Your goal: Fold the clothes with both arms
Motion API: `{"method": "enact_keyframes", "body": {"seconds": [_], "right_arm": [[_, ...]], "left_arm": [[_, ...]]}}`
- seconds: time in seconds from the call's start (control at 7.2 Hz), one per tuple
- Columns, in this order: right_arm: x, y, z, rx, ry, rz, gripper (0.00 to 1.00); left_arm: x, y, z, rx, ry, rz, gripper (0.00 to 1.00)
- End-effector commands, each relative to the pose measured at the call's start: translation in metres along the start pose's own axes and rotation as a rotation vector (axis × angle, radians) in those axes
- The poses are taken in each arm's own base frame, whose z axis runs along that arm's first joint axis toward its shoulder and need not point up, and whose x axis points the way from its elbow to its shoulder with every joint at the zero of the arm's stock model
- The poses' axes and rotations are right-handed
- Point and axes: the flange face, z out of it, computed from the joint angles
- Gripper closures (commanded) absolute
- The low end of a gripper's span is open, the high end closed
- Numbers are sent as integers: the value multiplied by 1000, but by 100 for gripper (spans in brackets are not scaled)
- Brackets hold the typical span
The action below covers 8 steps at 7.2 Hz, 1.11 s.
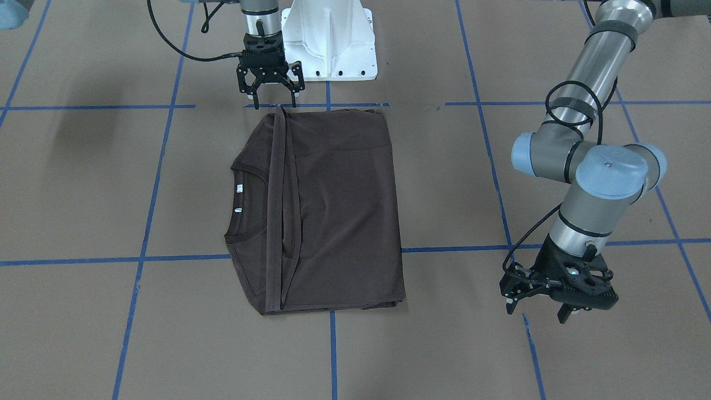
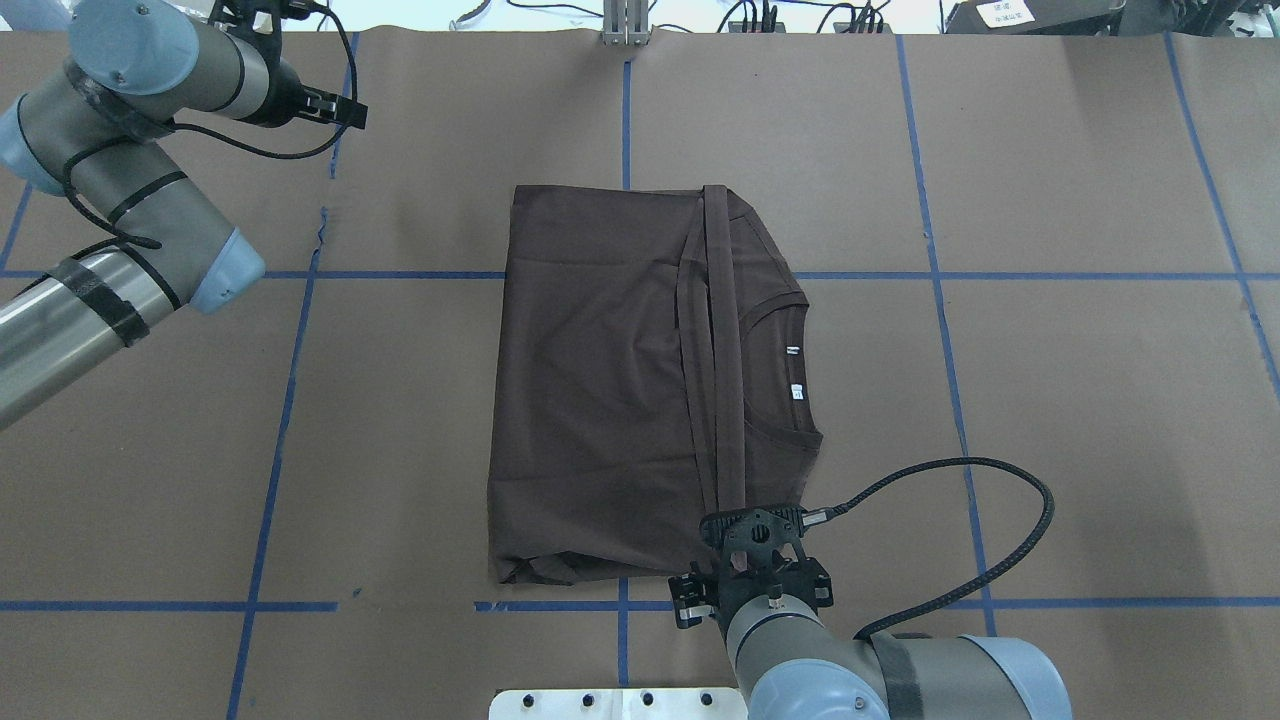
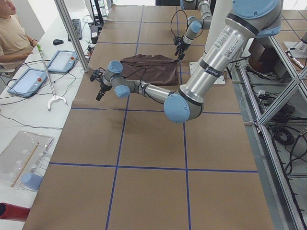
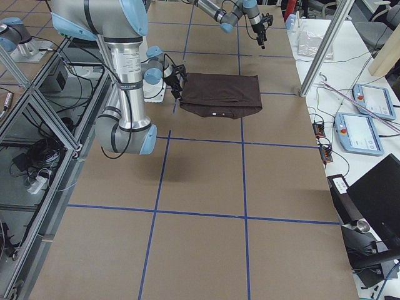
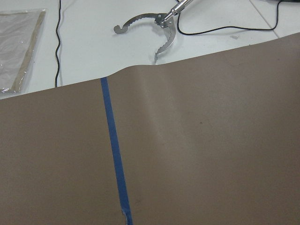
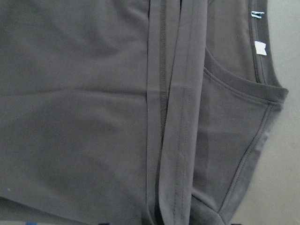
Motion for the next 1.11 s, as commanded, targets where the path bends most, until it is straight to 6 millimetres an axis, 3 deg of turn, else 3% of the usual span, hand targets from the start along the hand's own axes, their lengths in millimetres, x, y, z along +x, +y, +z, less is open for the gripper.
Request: {"method": "enact_keyframes", "body": {"seconds": [0.0, 0.56, 0.69, 0.97], "right_arm": [[0, 0, 1, 0, 1, -93, 83], [1, 1, 2, -5, 4, -97, 90], [1, 1, 2, -3, 4, -97, 99], [6, -5, 0, 8, 6, -72, 100]], "left_arm": [[0, 0, 0, 0, 0, -1, 0], [-1, 1, 0, -1, -1, -1, 0], [-1, 1, 0, -1, -1, -1, 0], [-1, 1, 0, -1, -1, -3, 0]]}}
